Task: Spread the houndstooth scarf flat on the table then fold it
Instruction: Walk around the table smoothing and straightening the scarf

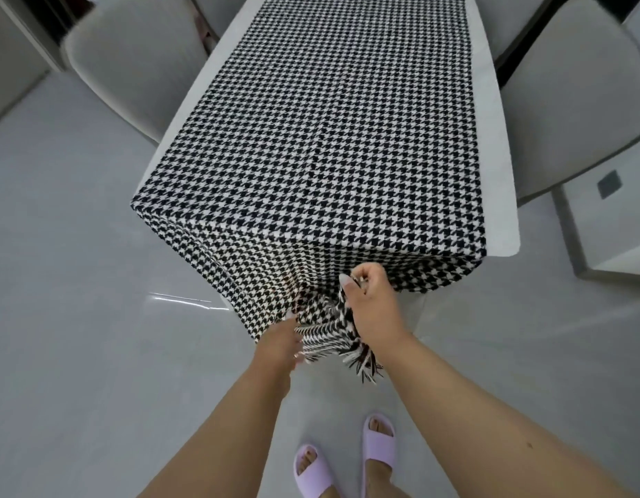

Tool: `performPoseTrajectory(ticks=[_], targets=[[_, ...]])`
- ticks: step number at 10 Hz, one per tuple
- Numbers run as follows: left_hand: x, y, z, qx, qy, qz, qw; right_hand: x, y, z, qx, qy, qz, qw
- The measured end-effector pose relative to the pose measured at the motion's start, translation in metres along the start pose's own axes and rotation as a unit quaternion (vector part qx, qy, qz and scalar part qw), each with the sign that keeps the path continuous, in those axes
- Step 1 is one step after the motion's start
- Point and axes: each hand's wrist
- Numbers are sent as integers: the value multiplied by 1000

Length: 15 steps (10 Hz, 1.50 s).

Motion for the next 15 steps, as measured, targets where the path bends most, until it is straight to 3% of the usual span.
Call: performPoseTrajectory(ticks=[2,3,5,6,7,8,10,11,12,13,14,15], targets=[[35,24,5,4,129,152,980,47,17,13,70,-25,-12,997],[40,30,-2,8,213,184,960,61,22,18,95,-34,-7,995],[34,18,-17,7,426,204,881,78,33,32,107,-67,-38,991],[15,27,-30,30,462,171,870,87,38,44,128,-133,-57,981],[1,28,-40,0,467,149,872,93,40,55,124,-153,-62,978],[-5,17,-30,-80,462,116,876,90,30,65,108,-177,-84,975],[-23,21,19,-121,379,-28,917,76,8,87,131,-125,-120,976],[-27,11,40,-192,477,-28,857,73,5,93,145,-90,-120,978],[-44,9,47,-210,421,-54,881,72,5,95,122,-50,-121,984],[-73,12,51,-168,361,-116,910,76,3,97,97,-41,-103,989],[-106,16,44,-202,274,-174,924,86,0,104,60,-76,-100,990],[-157,38,29,-156,164,-280,933,96,-1,116,42,-114,-109,987]])
Point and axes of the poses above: each hand's wrist, its own y-axis away from the middle knuckle, its own z-axis out of the back of the hand, x = y × z, and after that the axes turned 13 degrees about -z, right-handed
